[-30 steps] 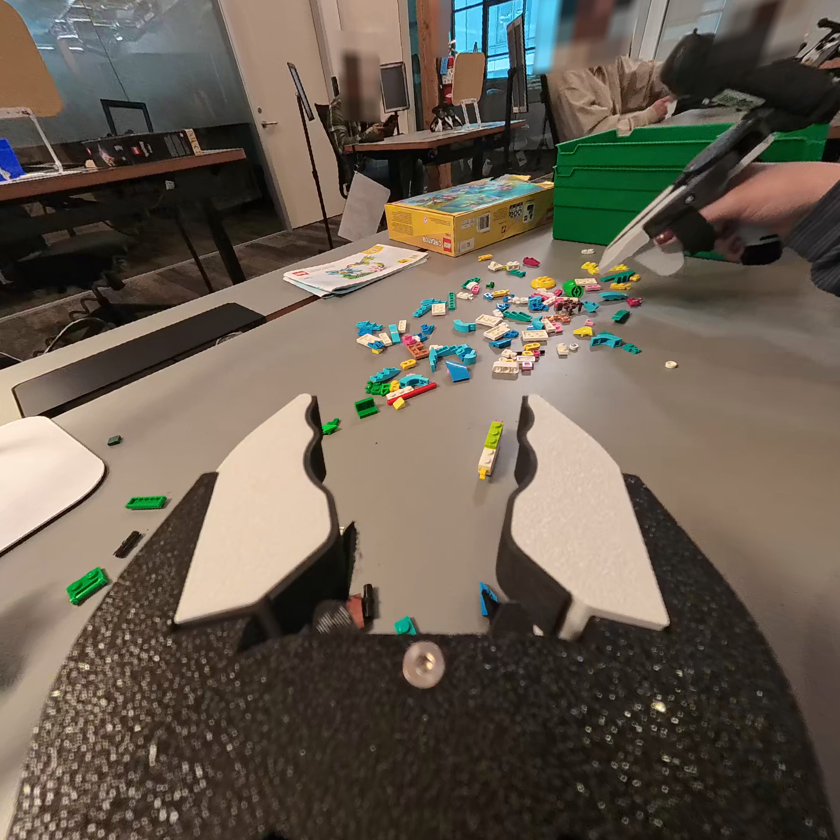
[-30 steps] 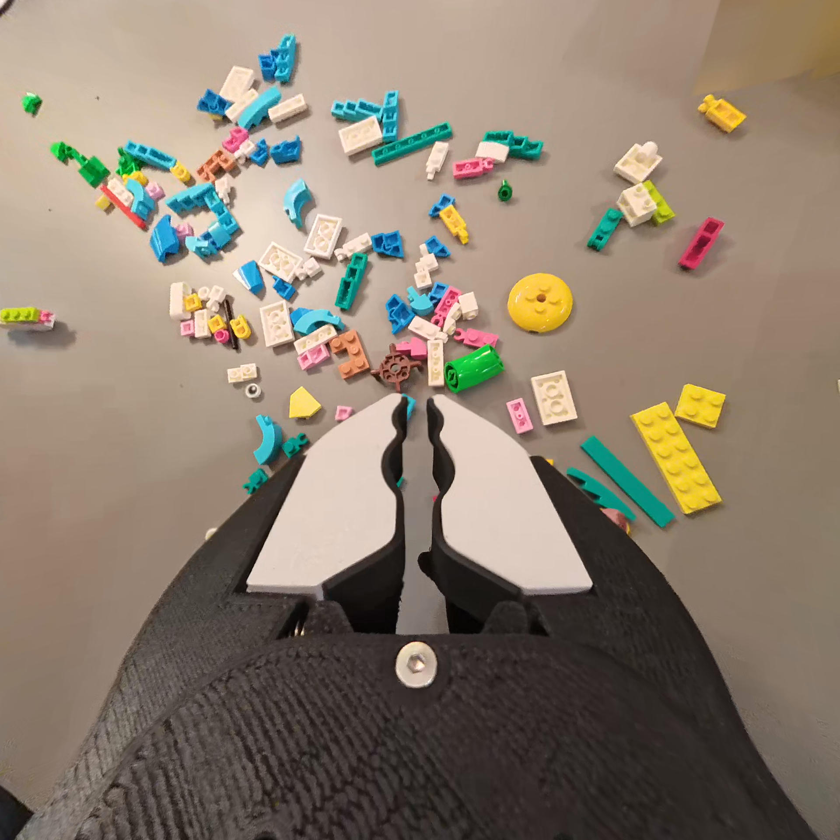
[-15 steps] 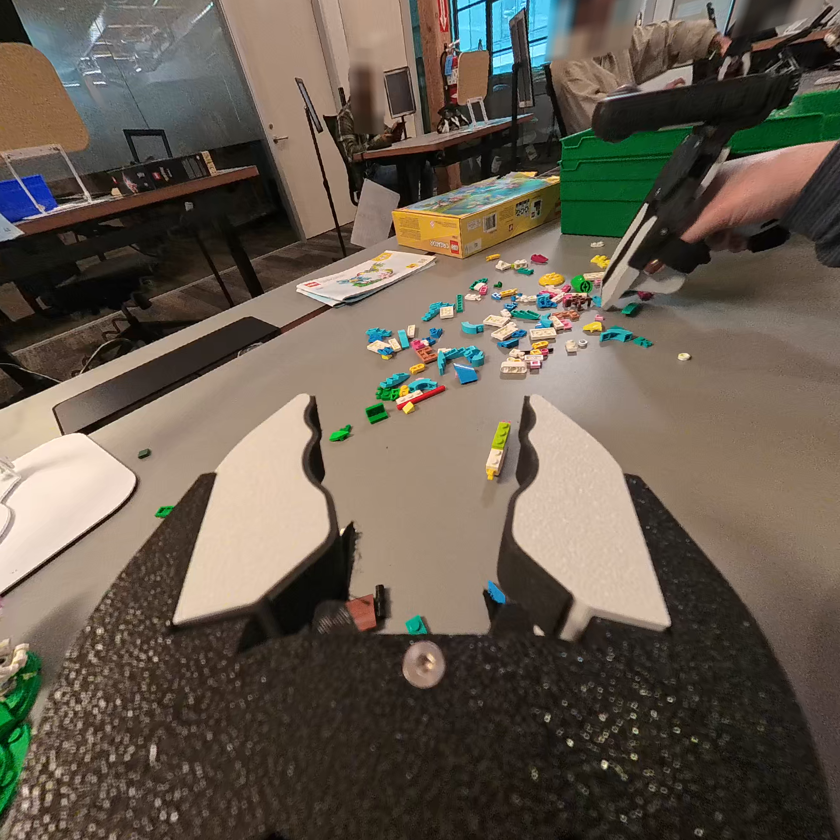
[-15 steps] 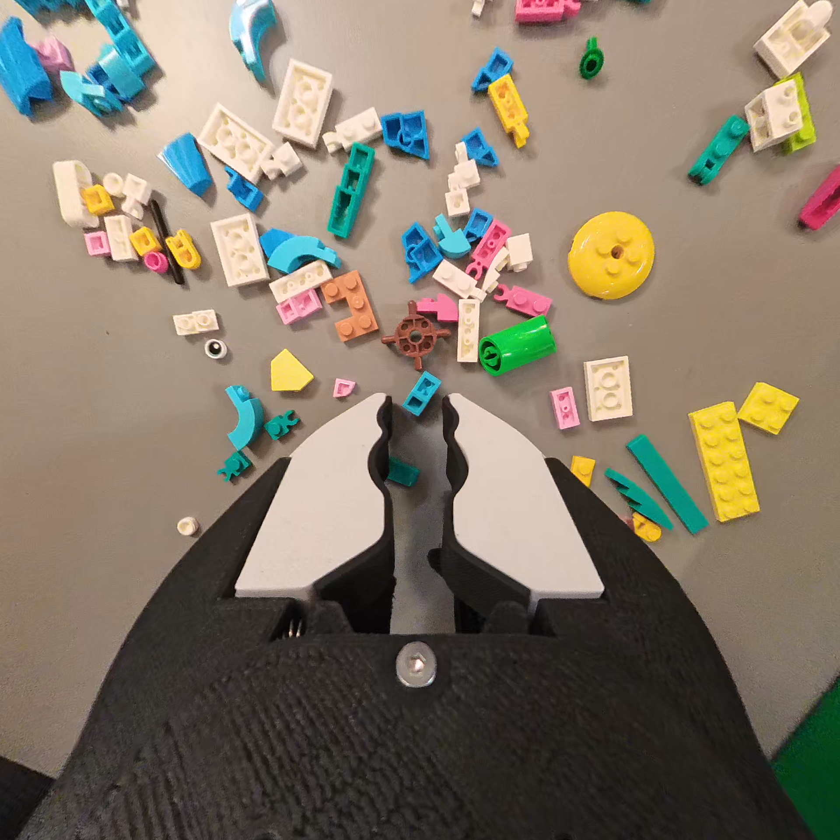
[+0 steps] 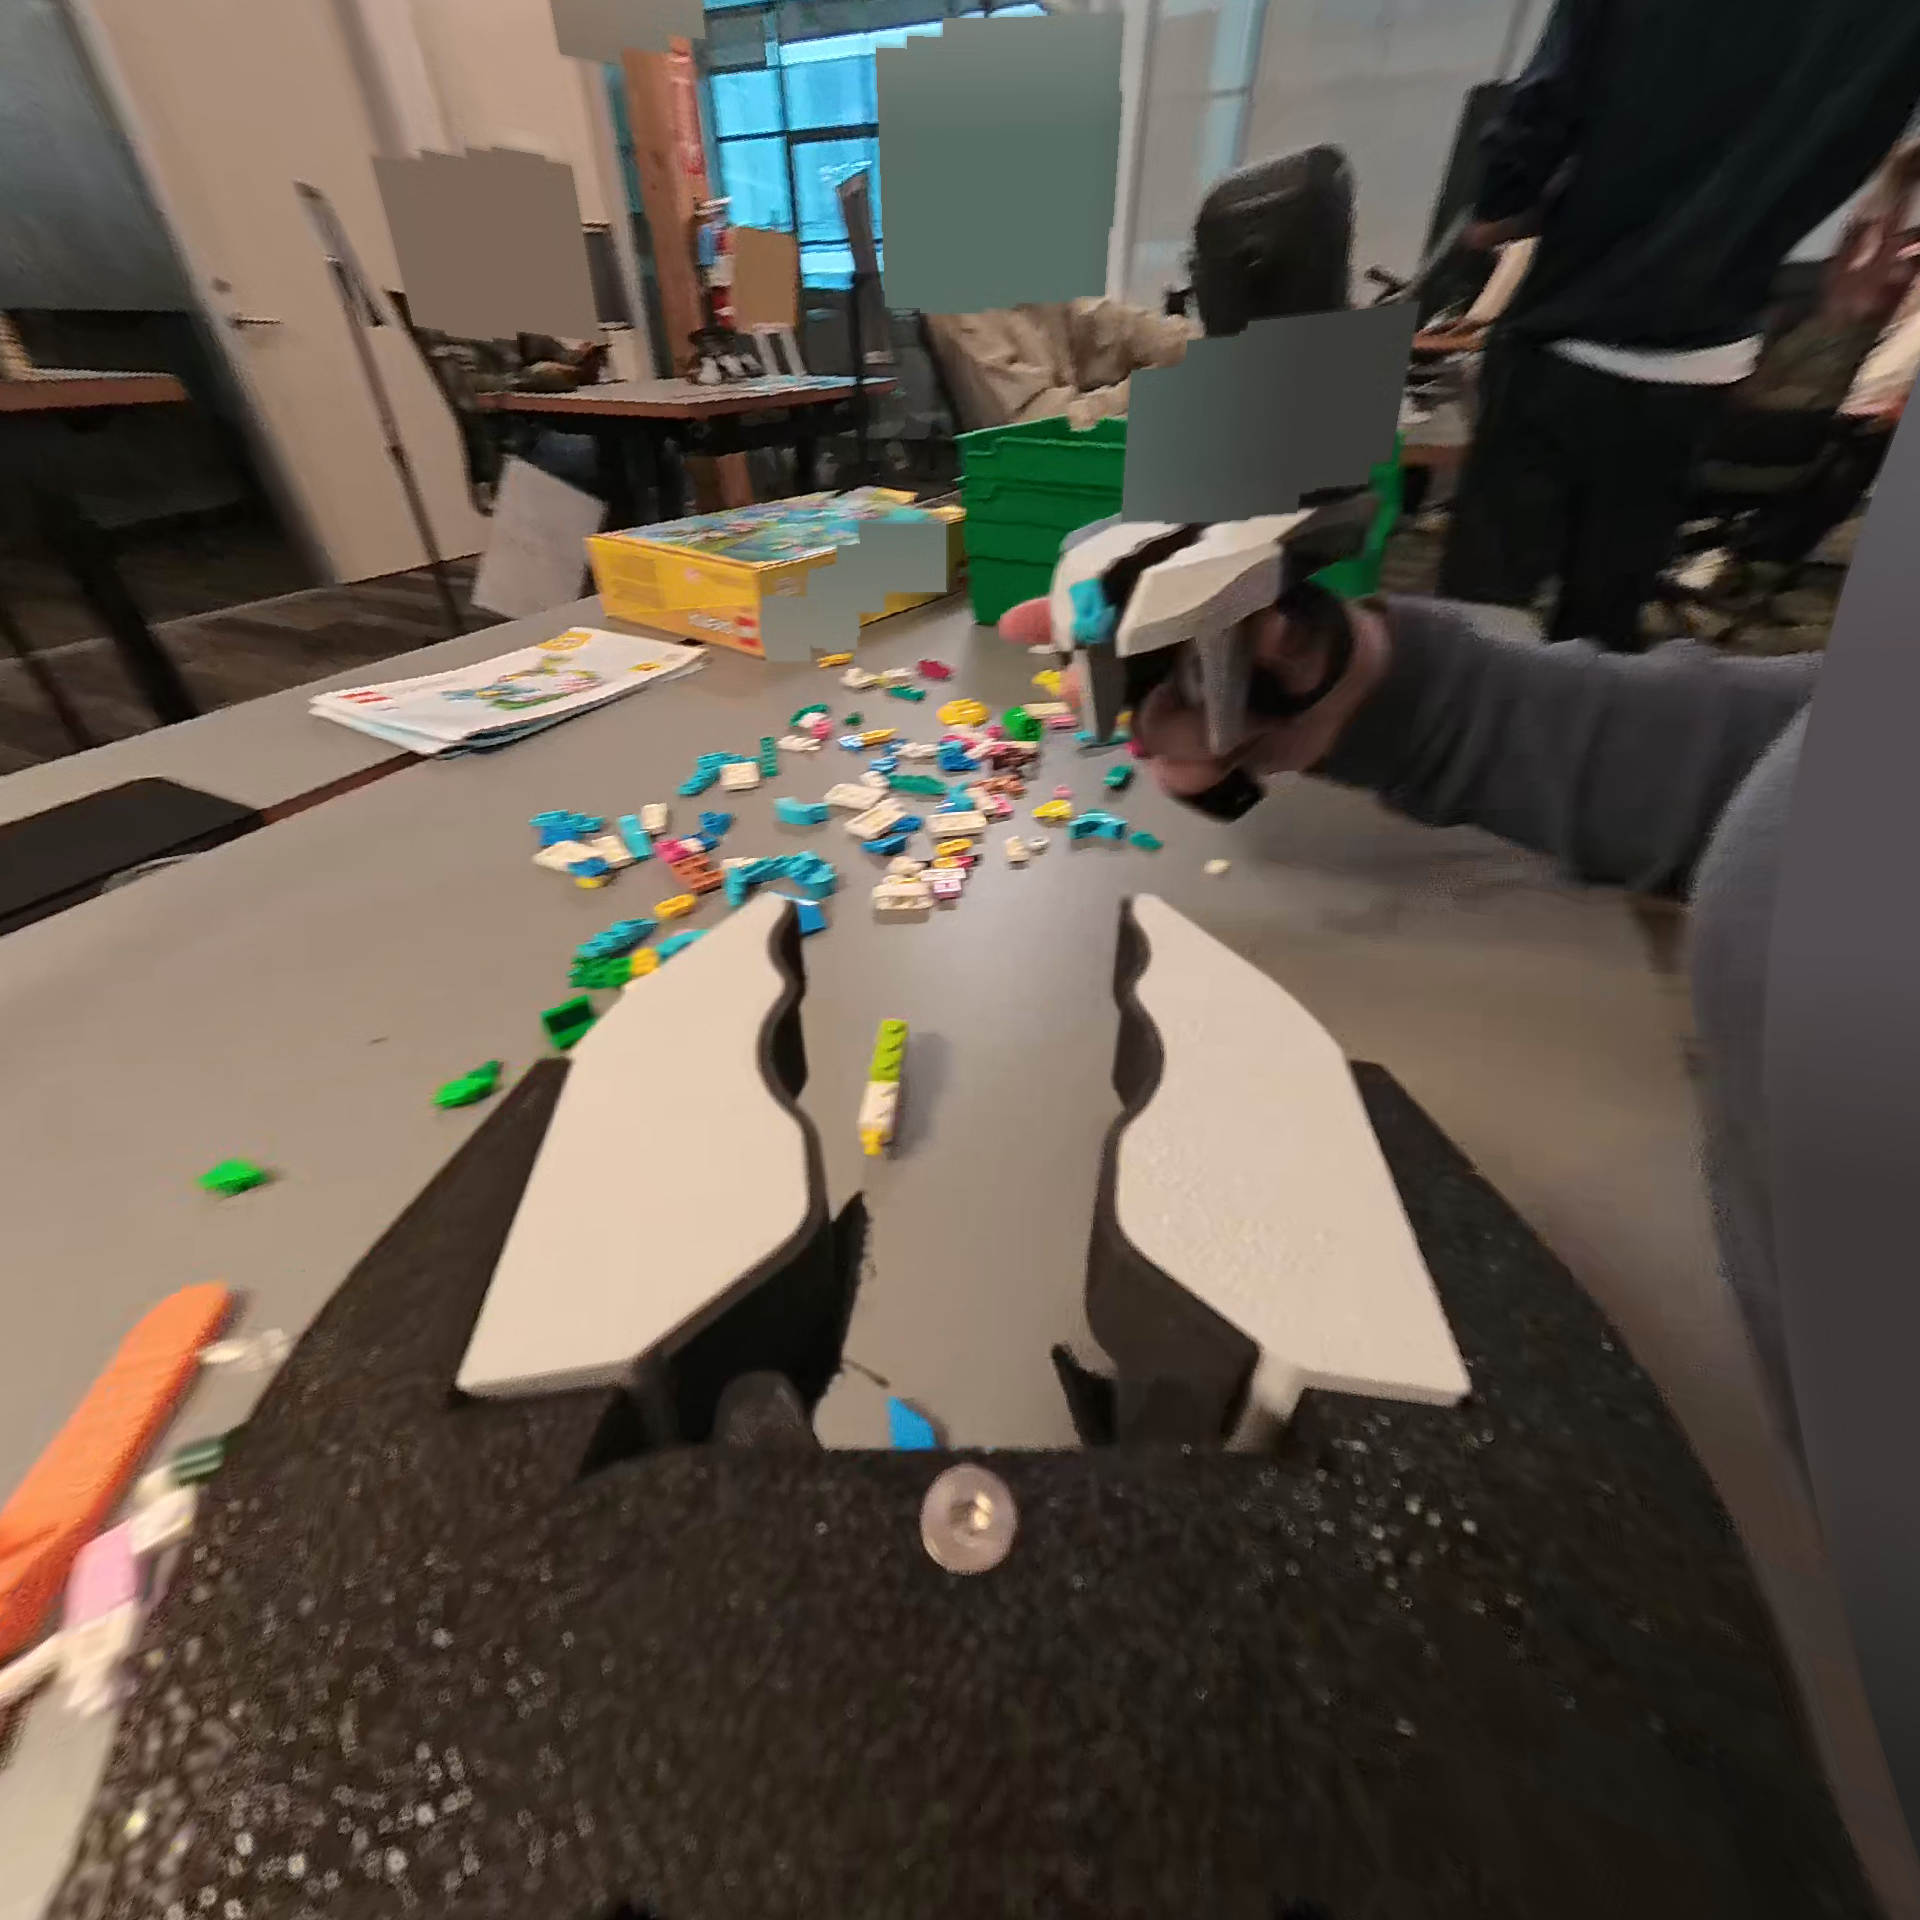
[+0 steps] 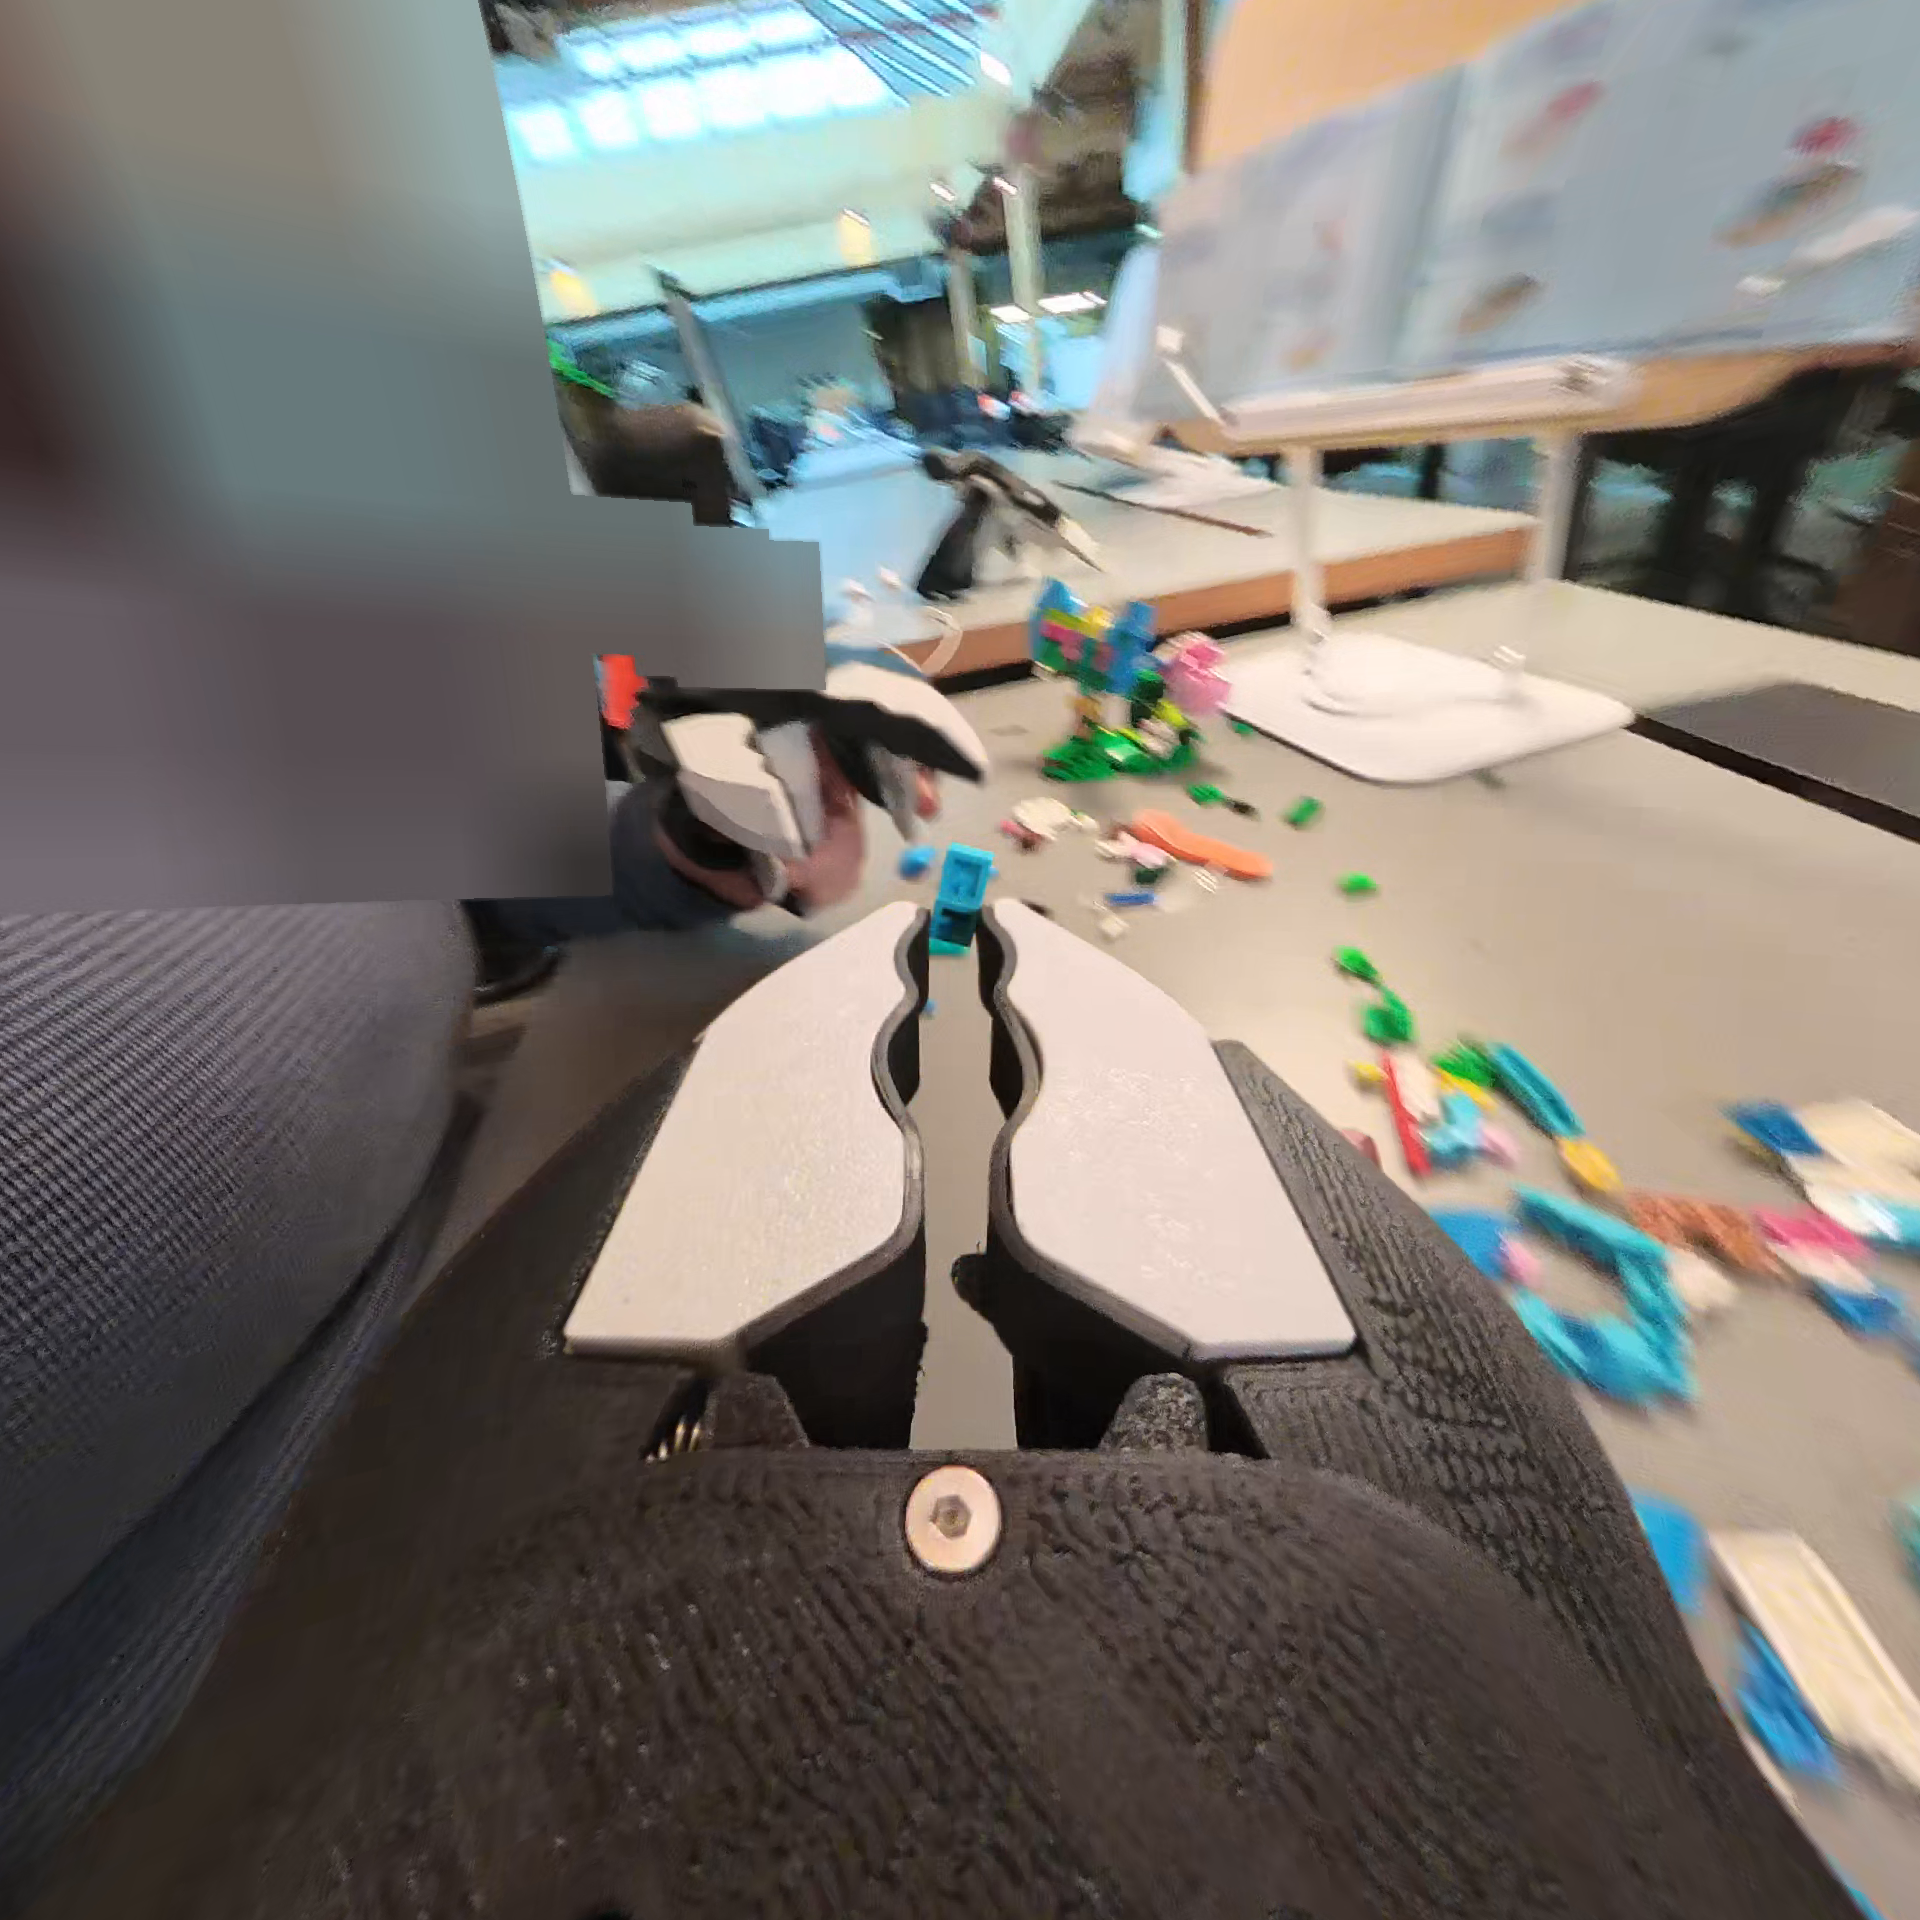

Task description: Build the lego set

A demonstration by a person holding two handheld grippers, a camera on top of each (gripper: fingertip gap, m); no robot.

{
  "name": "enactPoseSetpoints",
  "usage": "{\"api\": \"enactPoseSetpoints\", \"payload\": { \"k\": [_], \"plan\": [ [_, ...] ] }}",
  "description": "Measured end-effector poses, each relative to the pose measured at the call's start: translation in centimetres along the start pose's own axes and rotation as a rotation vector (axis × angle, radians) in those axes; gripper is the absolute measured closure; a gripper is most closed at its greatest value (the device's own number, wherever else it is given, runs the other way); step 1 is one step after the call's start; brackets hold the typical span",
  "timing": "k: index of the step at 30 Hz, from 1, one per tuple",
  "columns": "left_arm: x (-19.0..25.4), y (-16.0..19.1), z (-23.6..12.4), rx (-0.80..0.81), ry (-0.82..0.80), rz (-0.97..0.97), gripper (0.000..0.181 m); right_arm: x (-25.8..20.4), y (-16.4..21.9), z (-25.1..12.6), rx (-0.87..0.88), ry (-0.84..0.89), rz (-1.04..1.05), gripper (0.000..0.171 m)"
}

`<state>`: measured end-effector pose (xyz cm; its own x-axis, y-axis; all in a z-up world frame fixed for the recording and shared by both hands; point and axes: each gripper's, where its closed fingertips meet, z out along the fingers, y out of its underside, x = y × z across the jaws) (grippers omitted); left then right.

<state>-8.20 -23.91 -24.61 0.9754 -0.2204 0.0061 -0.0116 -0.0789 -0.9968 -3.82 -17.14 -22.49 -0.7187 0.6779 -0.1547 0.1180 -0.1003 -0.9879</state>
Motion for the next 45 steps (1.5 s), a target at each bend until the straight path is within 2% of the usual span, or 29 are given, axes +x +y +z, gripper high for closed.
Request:
{"api": "enactPoseSetpoints", "payload": {
  "k": [2,3,6,12,17,21,26,29,38,45],
  "plan": [
    [1.2,-0.1,0.1,0.019,0.086,-0.025,0.143,-1.3,0.3,2.1,0.003,-0.107,-0.007,0.164],
    [1.7,-0.1,0.1,0.024,0.122,-0.04,0.144,-1.6,0.6,3.0,-0.008,-0.142,-0.027,0.164],
    [2.0,-0.2,0.0,0.038,0.152,-0.059,0.144,-2.1,1.0,5.2,0.022,-0.193,-0.108,0.164],
    [0.2,-0.6,-0.8,0.074,0.073,-0.037,0.142,-2.3,0.7,7.7,0.18,-0.177,-0.167,0.164],
    [0.3,-1.5,-1.6,0.148,0.149,-0.09,0.15,-2.7,1.6,8.0,0.161,-0.152,-0.191,0.164],
    [0.4,-0.8,-1.3,0.096,0.168,-0.101,0.142,-2.8,1.6,7.8,0.168,-0.155,-0.201,0.164],
    [1.4,-0.2,-0.8,0.07,0.229,-0.123,0.141,-3.2,1.6,7.8,0.172,-0.192,-0.194,0.164],
    [1.8,0.1,-0.5,0.059,0.252,-0.154,0.13,-3.4,1.7,8.0,0.168,-0.209,-0.195,0.164],
    [3.0,0.0,-0.5,0.069,0.302,-0.131,0.155,-4.1,2.1,8.3,0.138,-0.245,-0.23,0.164],
    [3.3,-0.2,-0.6,0.085,0.335,-0.146,0.159,-4.4,2.1,8.2,0.136,-0.268,-0.223,0.165]
  ]
}}
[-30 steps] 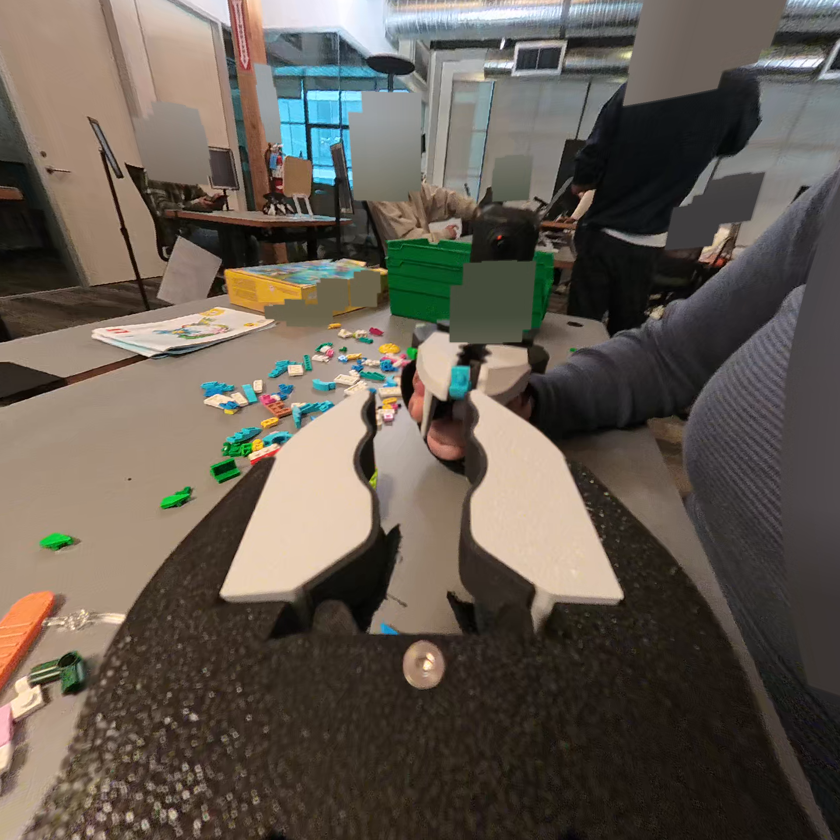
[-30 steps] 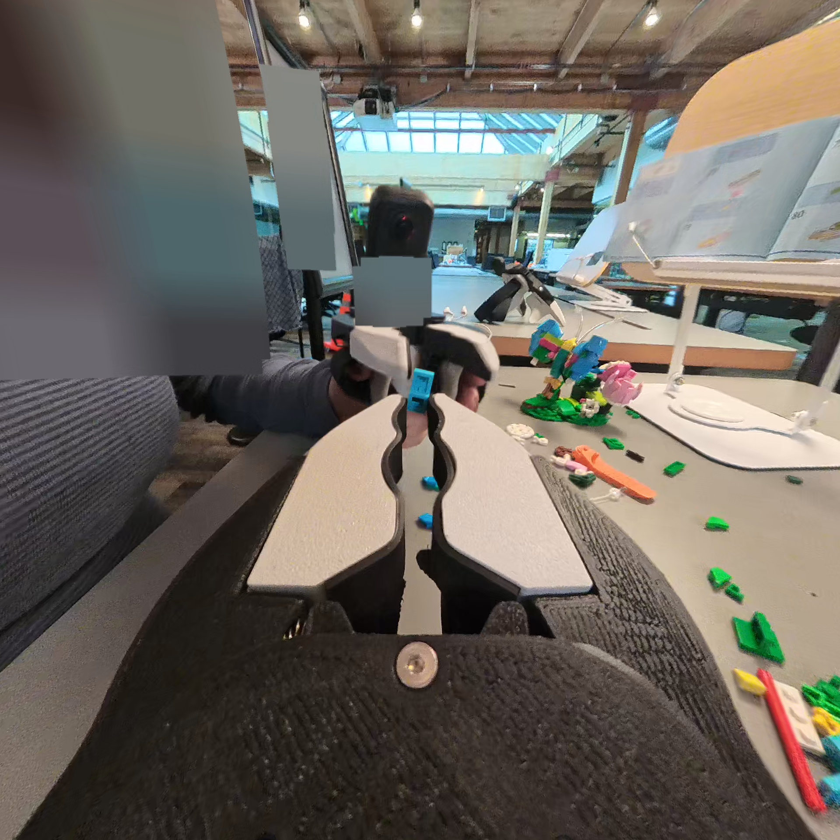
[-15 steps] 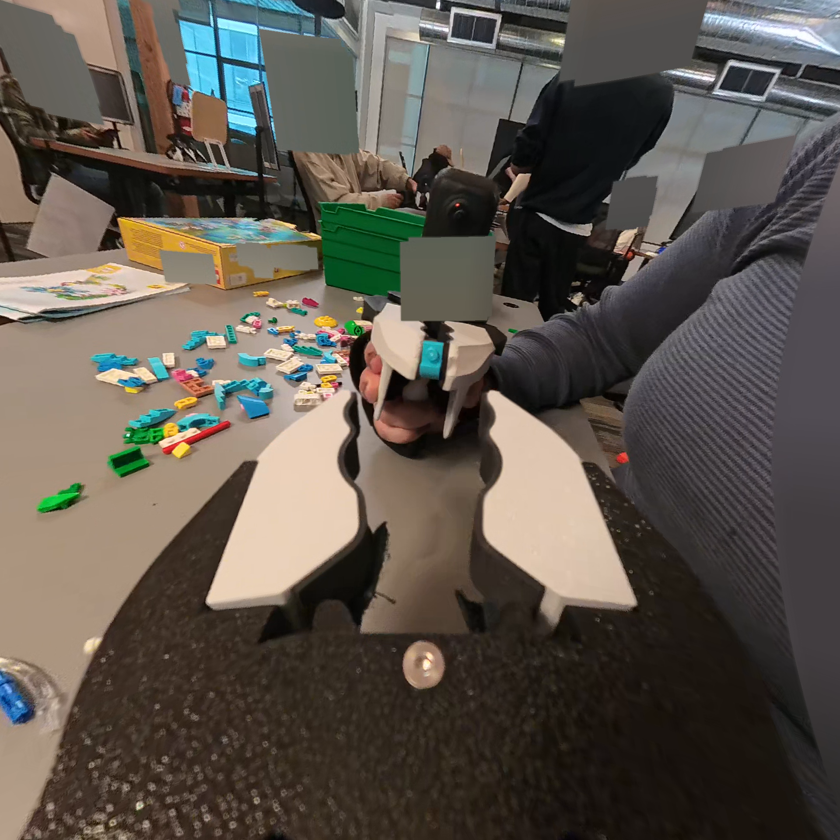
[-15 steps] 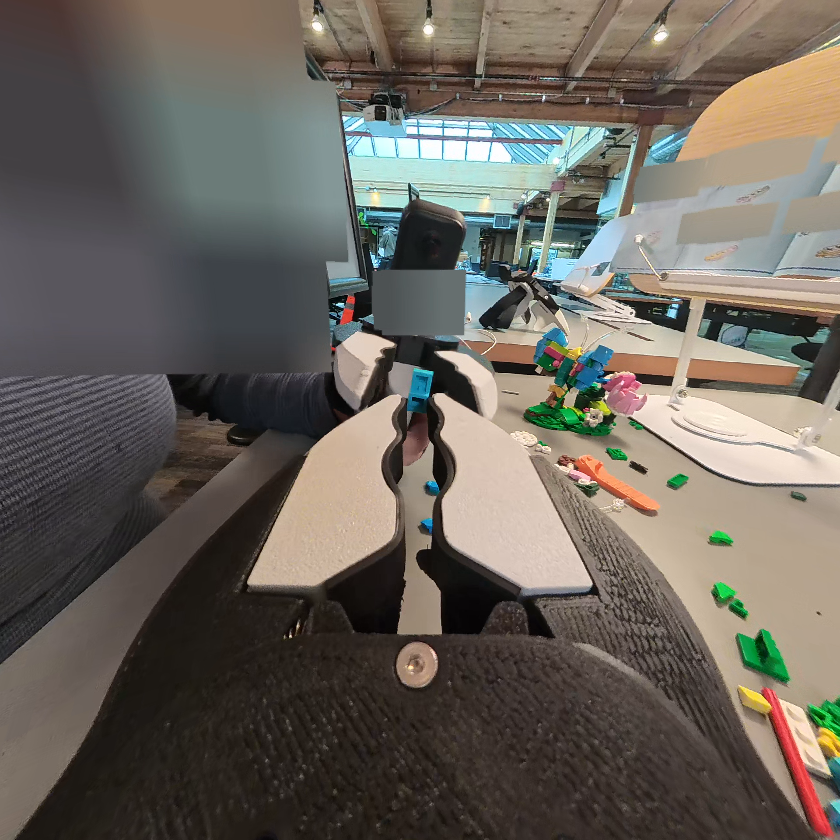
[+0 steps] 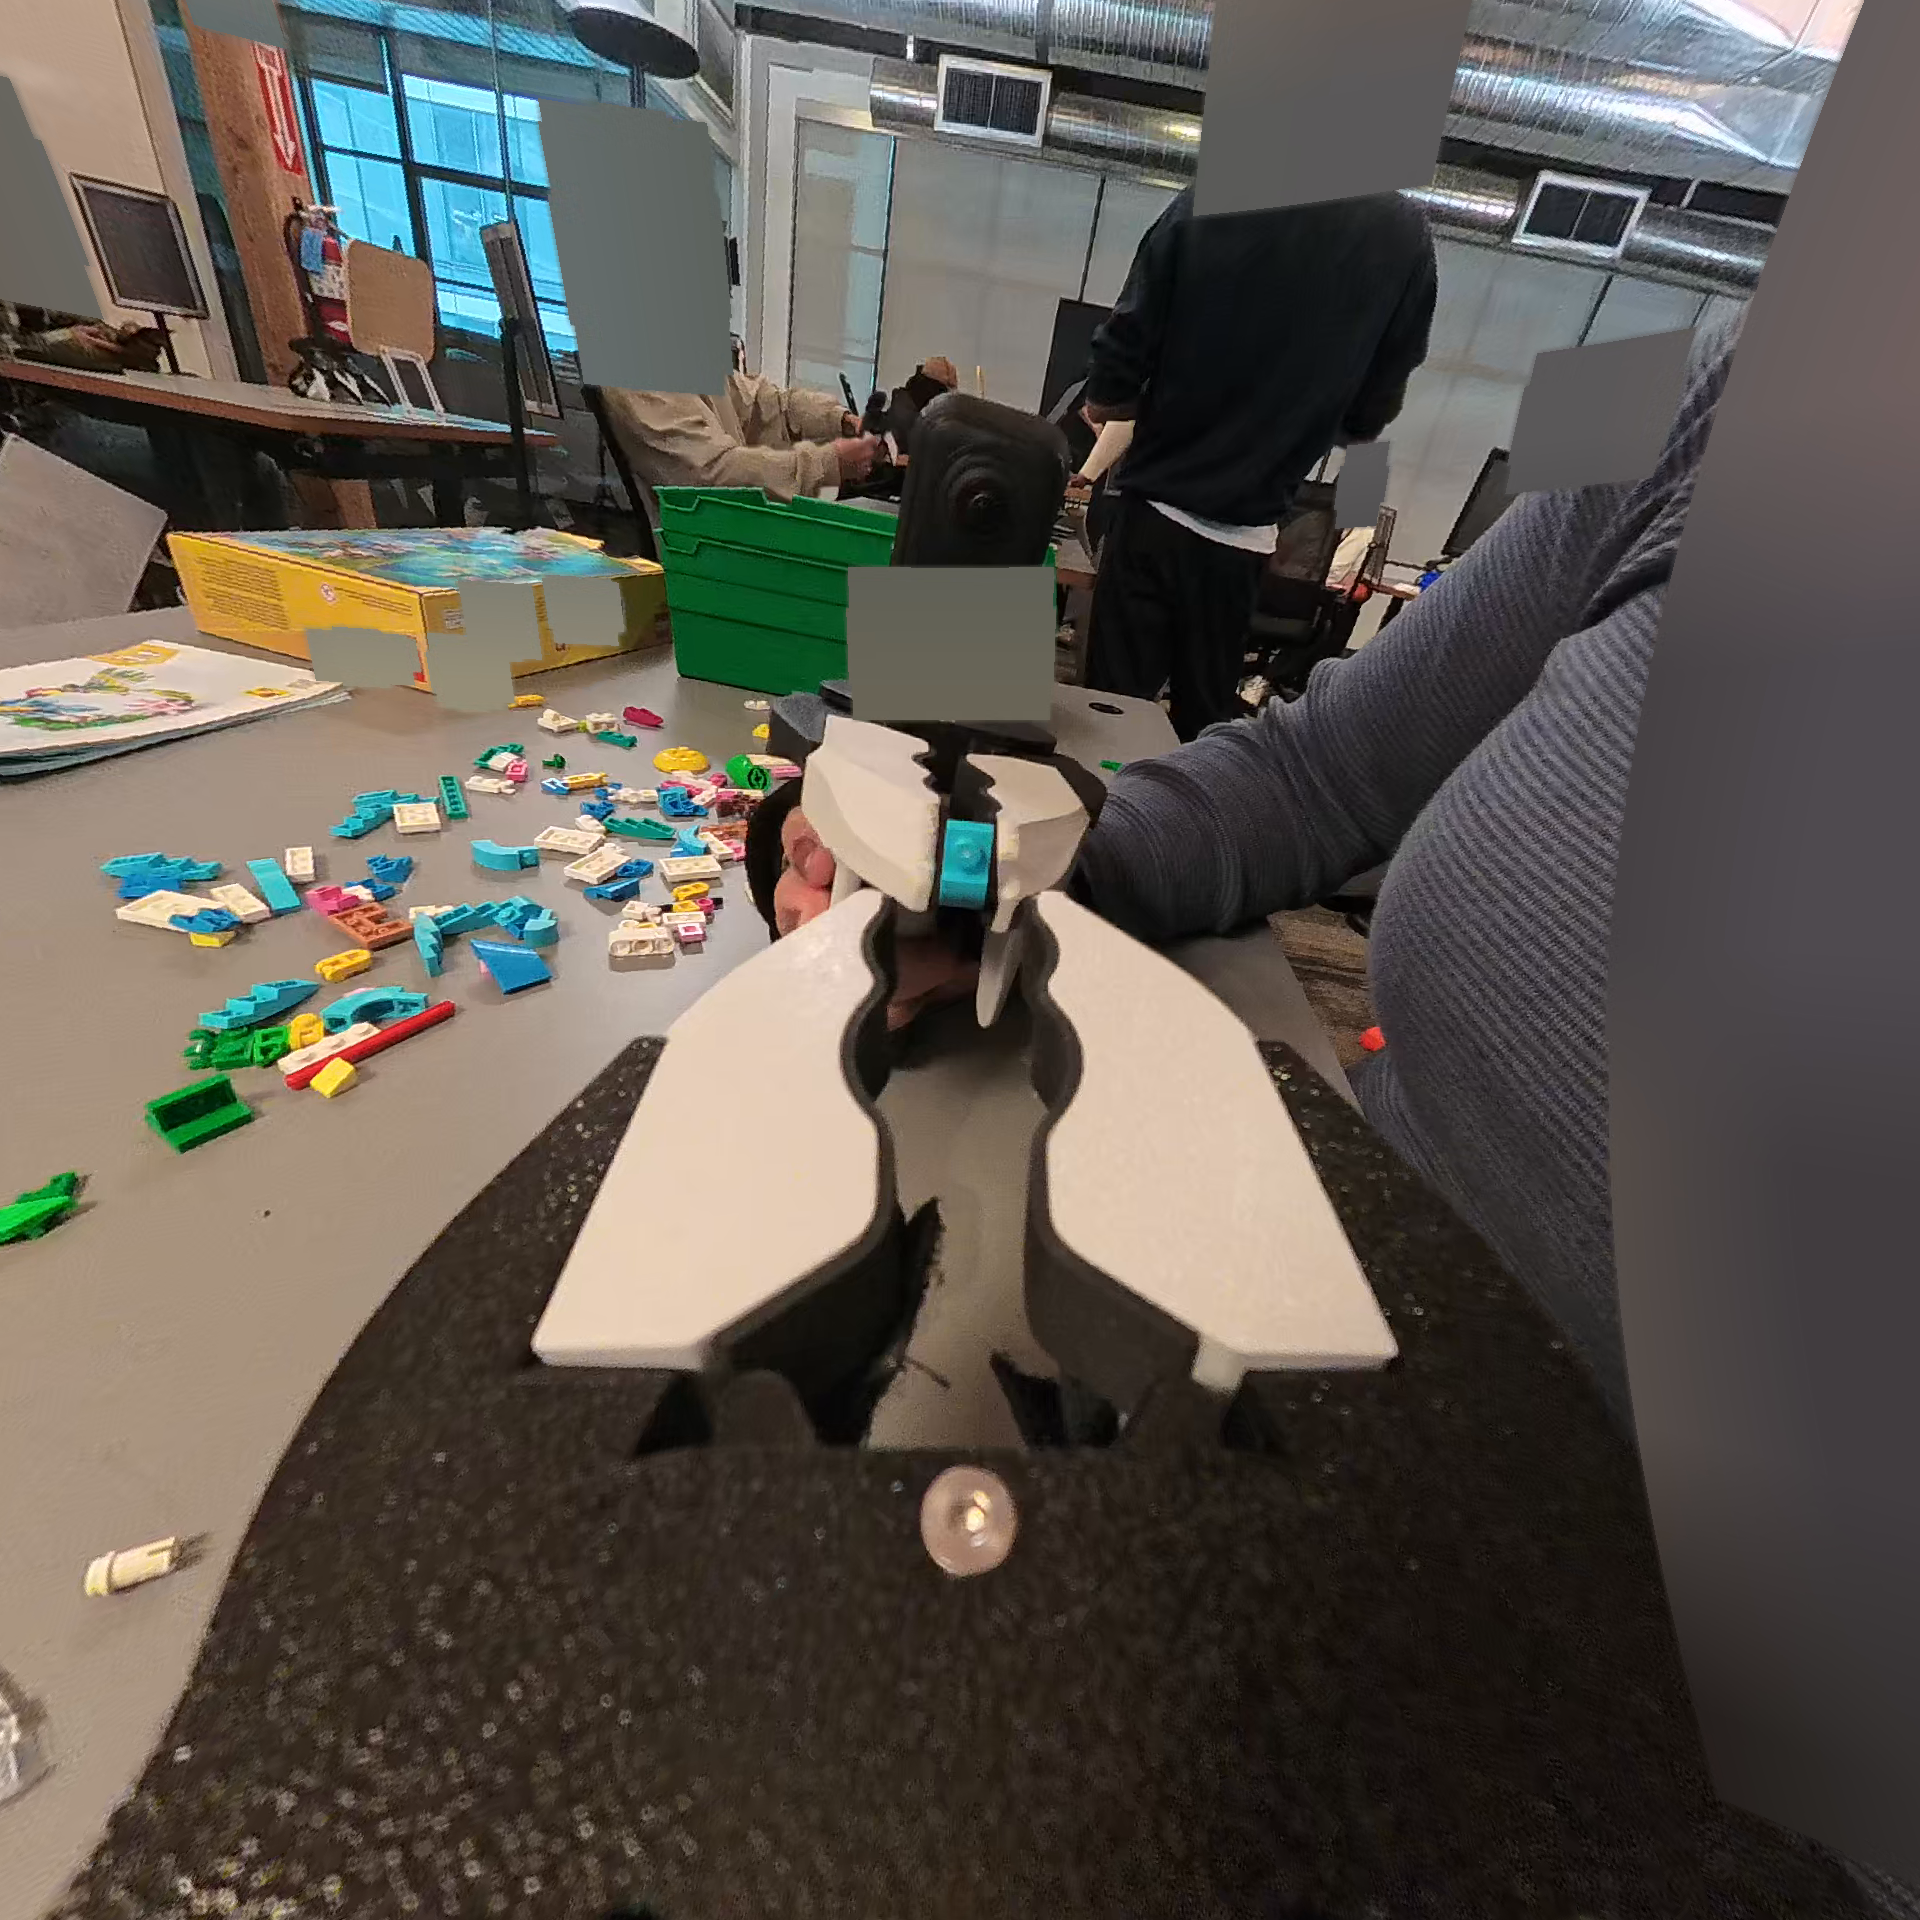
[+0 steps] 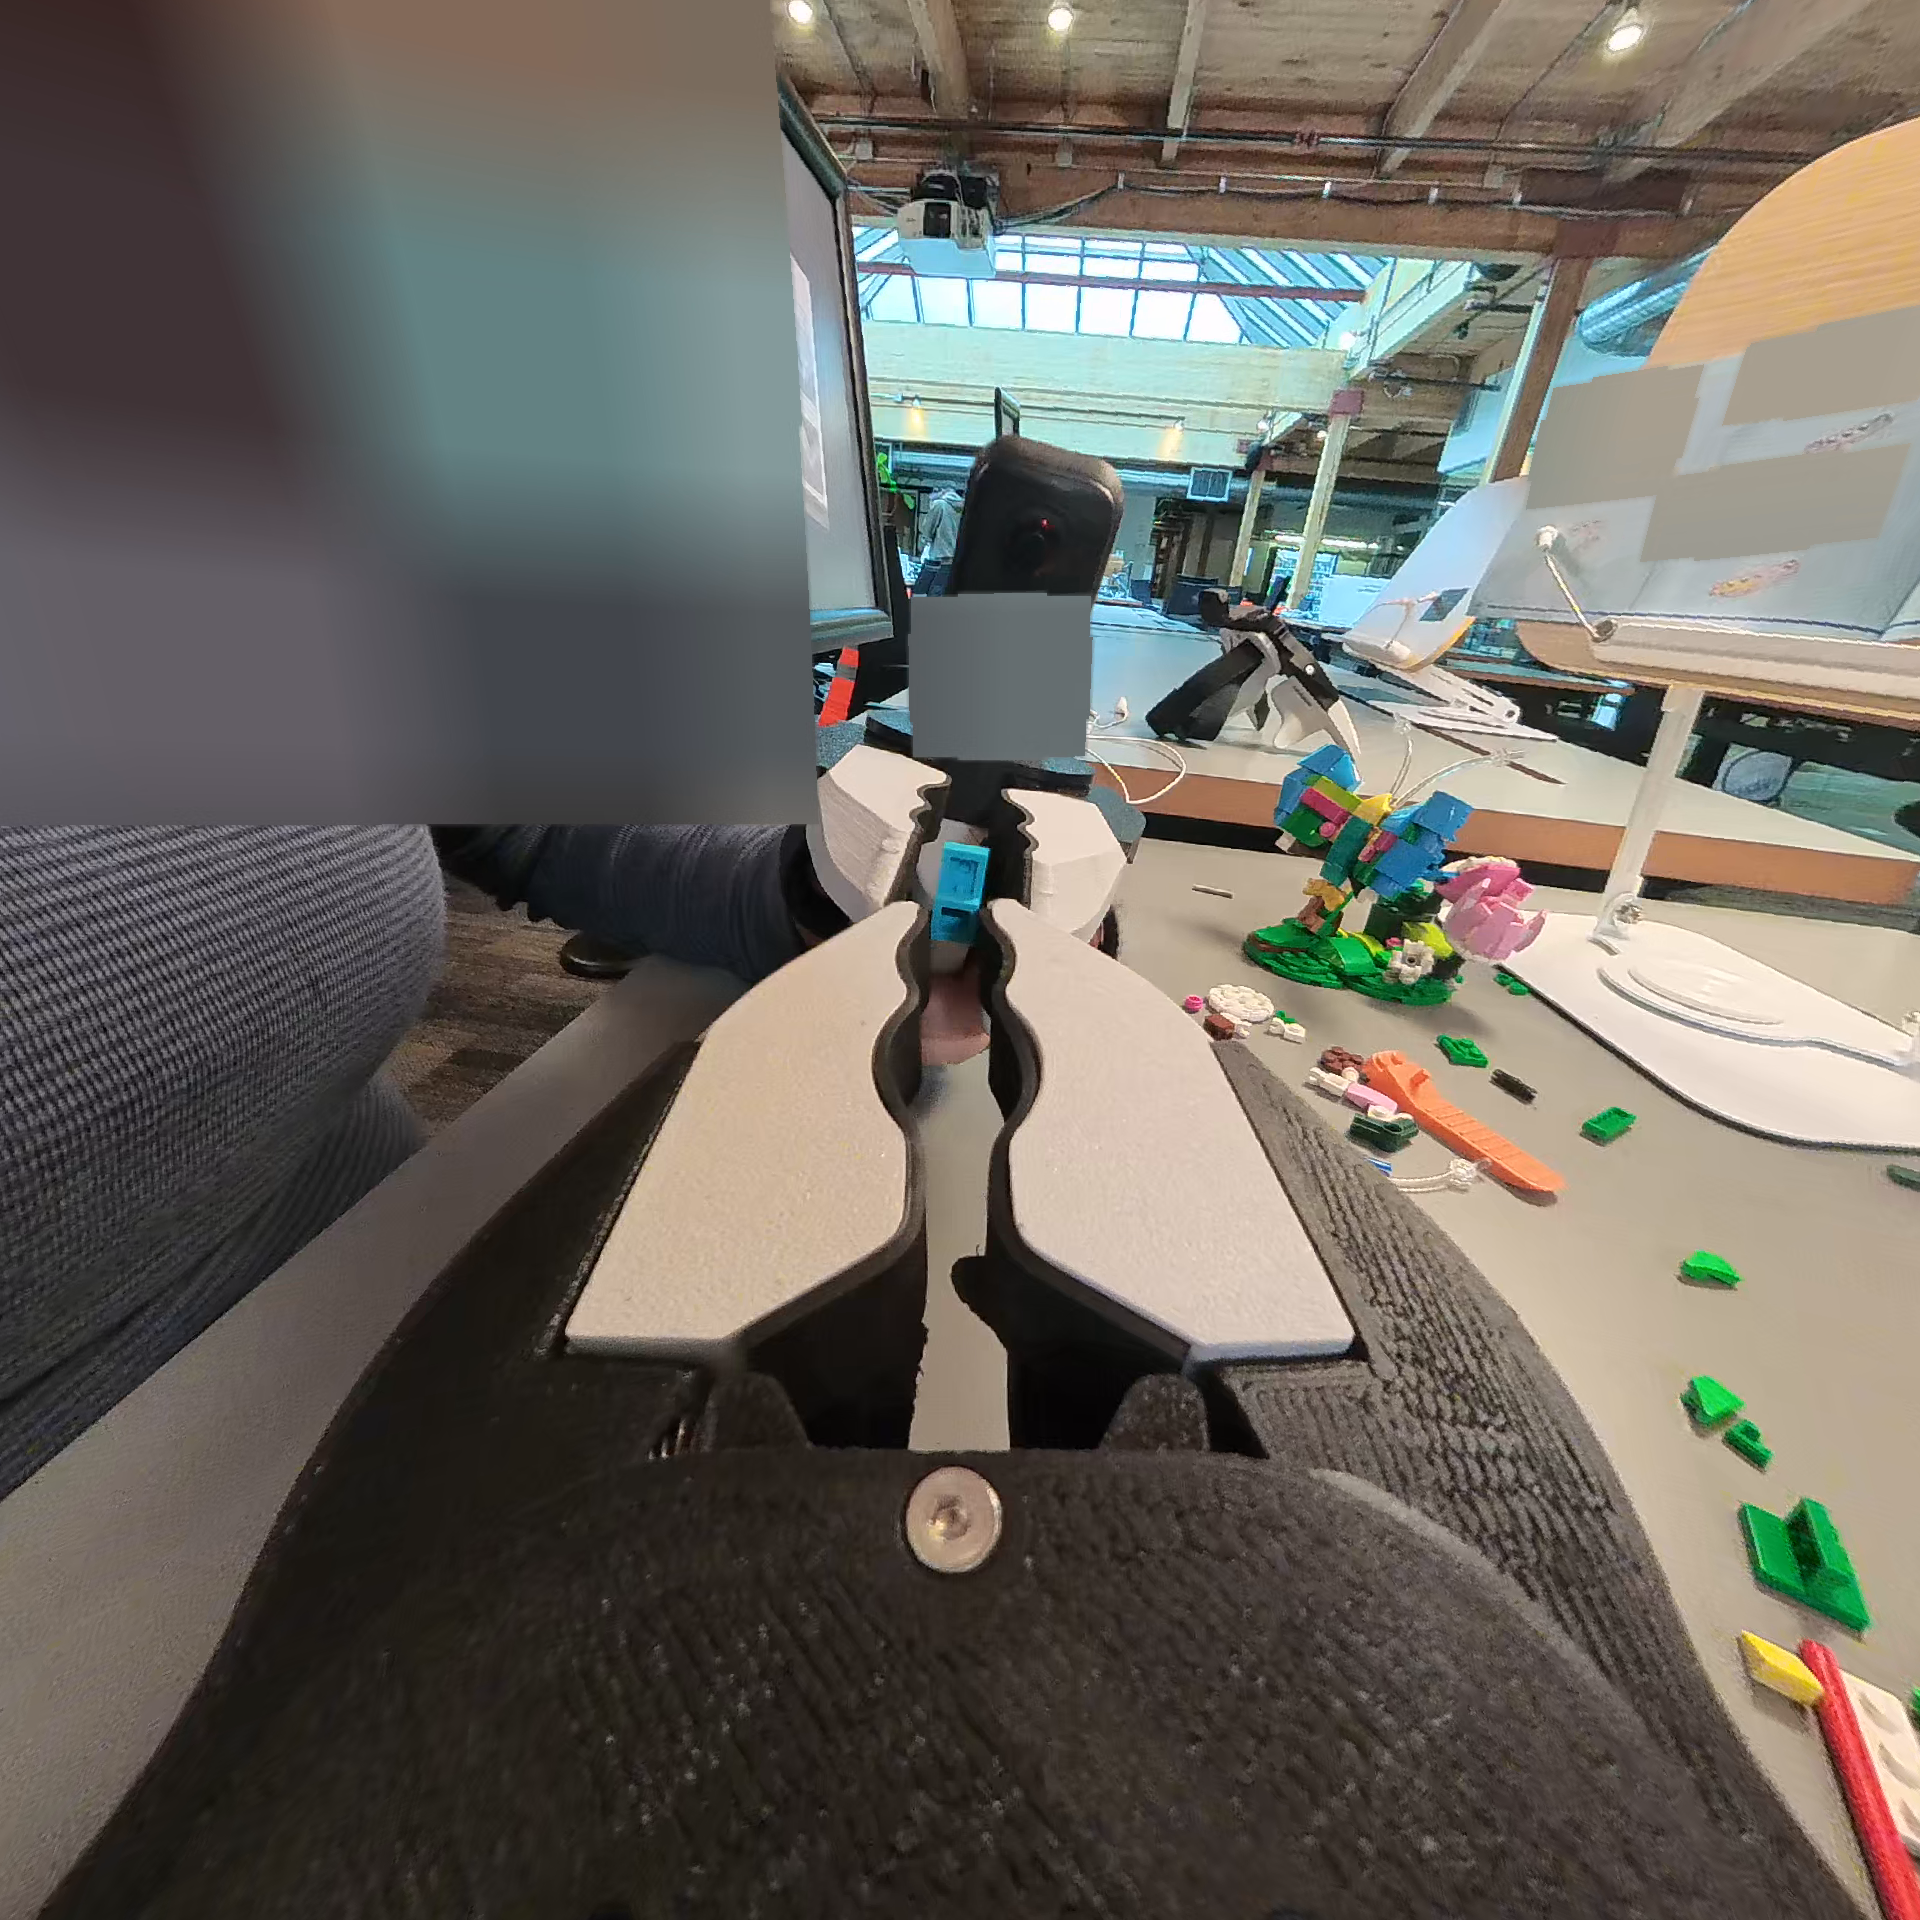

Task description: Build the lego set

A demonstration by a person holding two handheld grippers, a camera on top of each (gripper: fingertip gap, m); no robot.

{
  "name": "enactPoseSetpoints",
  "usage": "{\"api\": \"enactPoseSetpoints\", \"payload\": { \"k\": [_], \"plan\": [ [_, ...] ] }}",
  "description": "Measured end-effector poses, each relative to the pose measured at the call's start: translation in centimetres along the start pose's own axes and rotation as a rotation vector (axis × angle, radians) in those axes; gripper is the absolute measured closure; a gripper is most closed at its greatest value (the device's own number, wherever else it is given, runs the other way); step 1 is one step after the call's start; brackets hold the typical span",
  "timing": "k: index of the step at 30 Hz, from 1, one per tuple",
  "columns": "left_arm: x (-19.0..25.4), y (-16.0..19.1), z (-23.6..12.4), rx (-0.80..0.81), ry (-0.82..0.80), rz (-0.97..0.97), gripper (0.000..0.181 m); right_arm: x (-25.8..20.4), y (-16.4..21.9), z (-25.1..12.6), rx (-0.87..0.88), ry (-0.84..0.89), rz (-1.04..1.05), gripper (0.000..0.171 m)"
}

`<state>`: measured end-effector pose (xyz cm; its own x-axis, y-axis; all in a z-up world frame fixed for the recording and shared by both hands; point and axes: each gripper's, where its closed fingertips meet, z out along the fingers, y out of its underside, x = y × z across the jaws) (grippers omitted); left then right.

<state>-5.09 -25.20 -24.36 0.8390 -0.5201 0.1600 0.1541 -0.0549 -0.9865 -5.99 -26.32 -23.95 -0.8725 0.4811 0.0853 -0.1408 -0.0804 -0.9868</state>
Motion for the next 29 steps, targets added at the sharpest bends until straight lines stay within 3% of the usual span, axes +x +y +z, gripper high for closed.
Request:
{"api": "enactPoseSetpoints", "payload": {
  "k": [22,29],
  "plan": [
    [0.0,-0.4,-0.4,-0.022,-0.004,0.032,0.175,-0.1,0.3,0.0,-0.033,0.006,-0.023,0.164],
    [-1.9,0.1,-1.3,-0.129,-0.127,0.08,0.175,2.4,2.6,-3.7,-0.342,0.02,-0.032,0.148]
  ]
}}
